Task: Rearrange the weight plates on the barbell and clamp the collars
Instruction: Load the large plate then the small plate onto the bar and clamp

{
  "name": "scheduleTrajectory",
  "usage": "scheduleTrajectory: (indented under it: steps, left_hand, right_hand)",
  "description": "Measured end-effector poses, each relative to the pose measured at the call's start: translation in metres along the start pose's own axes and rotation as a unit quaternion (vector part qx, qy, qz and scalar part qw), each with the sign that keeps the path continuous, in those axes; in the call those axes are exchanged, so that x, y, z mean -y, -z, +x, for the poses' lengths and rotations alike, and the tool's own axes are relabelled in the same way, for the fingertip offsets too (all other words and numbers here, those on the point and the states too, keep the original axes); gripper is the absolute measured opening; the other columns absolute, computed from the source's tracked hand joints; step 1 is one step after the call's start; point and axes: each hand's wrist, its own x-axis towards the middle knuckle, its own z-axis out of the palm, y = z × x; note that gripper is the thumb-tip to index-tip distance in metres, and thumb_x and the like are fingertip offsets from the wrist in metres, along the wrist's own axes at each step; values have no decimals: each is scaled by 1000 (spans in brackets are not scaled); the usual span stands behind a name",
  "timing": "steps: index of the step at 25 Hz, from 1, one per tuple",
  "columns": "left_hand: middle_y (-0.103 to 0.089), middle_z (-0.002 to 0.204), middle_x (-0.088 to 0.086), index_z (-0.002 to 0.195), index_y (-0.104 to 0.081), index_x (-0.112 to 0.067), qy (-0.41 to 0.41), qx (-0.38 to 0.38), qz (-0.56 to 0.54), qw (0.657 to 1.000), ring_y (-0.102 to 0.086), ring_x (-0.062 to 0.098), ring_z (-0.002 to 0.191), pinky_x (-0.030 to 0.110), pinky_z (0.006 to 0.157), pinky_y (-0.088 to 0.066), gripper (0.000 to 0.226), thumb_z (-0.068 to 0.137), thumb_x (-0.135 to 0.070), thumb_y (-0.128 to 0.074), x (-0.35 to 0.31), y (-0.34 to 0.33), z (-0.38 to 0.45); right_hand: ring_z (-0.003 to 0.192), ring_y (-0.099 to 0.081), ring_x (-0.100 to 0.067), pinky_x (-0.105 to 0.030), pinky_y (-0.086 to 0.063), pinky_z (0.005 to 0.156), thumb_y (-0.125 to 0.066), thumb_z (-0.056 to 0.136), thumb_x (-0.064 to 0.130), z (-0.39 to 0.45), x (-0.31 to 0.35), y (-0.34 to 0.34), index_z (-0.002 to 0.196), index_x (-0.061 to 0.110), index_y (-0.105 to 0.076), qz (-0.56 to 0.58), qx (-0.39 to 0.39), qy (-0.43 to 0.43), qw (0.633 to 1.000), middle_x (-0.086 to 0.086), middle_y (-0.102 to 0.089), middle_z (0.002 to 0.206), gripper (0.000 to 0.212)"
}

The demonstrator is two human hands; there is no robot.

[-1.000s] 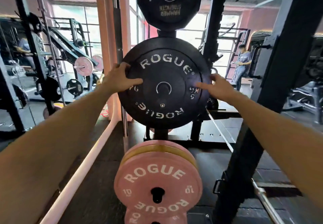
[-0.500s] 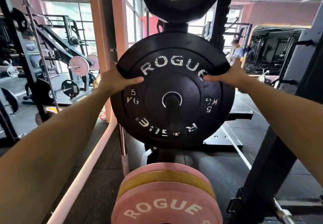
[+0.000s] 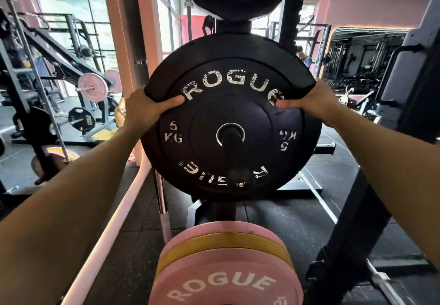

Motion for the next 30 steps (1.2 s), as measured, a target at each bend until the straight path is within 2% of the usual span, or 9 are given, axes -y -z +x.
scheduleTrajectory:
  steps: [4, 7, 11, 13, 15, 18, 22, 27, 30]
  left_hand:
    - [-69, 96, -15, 96, -65, -36, 6, -34, 9, 999, -65, 9, 92, 31, 86, -52, 78, 40, -91, -70, -13, 14, -27]
    - [-69, 87, -12, 89, -67, -32, 12, -76, 20, 997, -64, 11, 84, 29, 76, -48, 80, 43, -98, -58, -30, 28, -53]
    - [-68, 84, -9, 92, -71, -25, 12, -106, 23, 994, -65, 14, 83, 27, 72, -45, 88, 46, -98, -55, -50, 50, -89]
    - [-68, 82, -6, 89, -71, -25, 14, -121, 44, 992, -66, 19, 85, 30, 72, -46, 87, 47, -99, -53, -61, 63, -108]
    - [-63, 73, -8, 79, -66, -27, 13, -140, 72, 988, -65, 23, 81, 33, 70, -45, 82, 47, -101, -50, -74, 76, -126]
    - [-52, 60, -15, 64, -54, -29, 16, -144, 111, 983, -55, 19, 71, 33, 65, -38, 77, 46, -103, -47, -94, 91, -147]
    - [-51, 57, -14, 67, -60, -26, 3, -144, 141, 979, -53, 17, 66, 31, 63, -37, 83, 44, -105, -45, -116, 115, -186]
    - [-60, 64, -9, 62, -59, -27, 6, -168, 150, 974, -55, 16, 64, 31, 62, -40, 82, 43, -105, -45, -159, 154, -248]
    - [-53, 54, -14, 59, -59, -27, 9, -173, 153, 973, -49, 7, 54, 29, 53, -36, 81, 43, -106, -44, -191, 177, -285]
  right_hand:
    - [86, -70, 0, -34, -56, 90, -92, 20, 64, -26, 7, 11, 91, 33, -75, 8, 4, 5, 1000, 19, -75, 87, 79]
    - [91, -69, -6, -36, -55, 90, -91, 22, 66, -54, 17, 26, 96, 34, -74, 6, 12, 11, 1000, 16, -74, 92, 82]
    - [86, -68, -2, -31, -56, 86, -89, 30, 64, -96, 27, 45, 87, 33, -75, 0, 19, 36, 999, 20, -73, 87, 67]
    - [86, -69, 0, -28, -56, 84, -90, 32, 62, -115, 31, 55, 94, 30, -76, 12, 26, 43, 999, 18, -74, 88, 72]
    - [85, -69, 0, -27, -55, 81, -91, 31, 62, -132, 34, 64, 97, 28, -76, 30, 33, 39, 998, 16, -75, 89, 76]
    - [83, -71, -2, -26, -57, 76, -93, 30, 58, -155, 31, 73, 94, 25, -77, 61, 50, 12, 997, 15, -76, 87, 74]
    - [89, -72, -9, -33, -58, 83, -95, 35, 49, -200, 29, 86, 100, 21, -77, 86, 66, 1, 994, 9, -76, 95, 73]
    - [81, -70, 2, -20, -55, 68, -95, 35, 48, -251, 46, 123, 98, 26, -76, 106, 102, 14, 989, 15, -76, 91, 70]
    - [74, -68, 9, -12, -52, 58, -93, 30, 55, -282, 63, 152, 79, 42, -77, 108, 118, 24, 987, 23, -74, 83, 54]
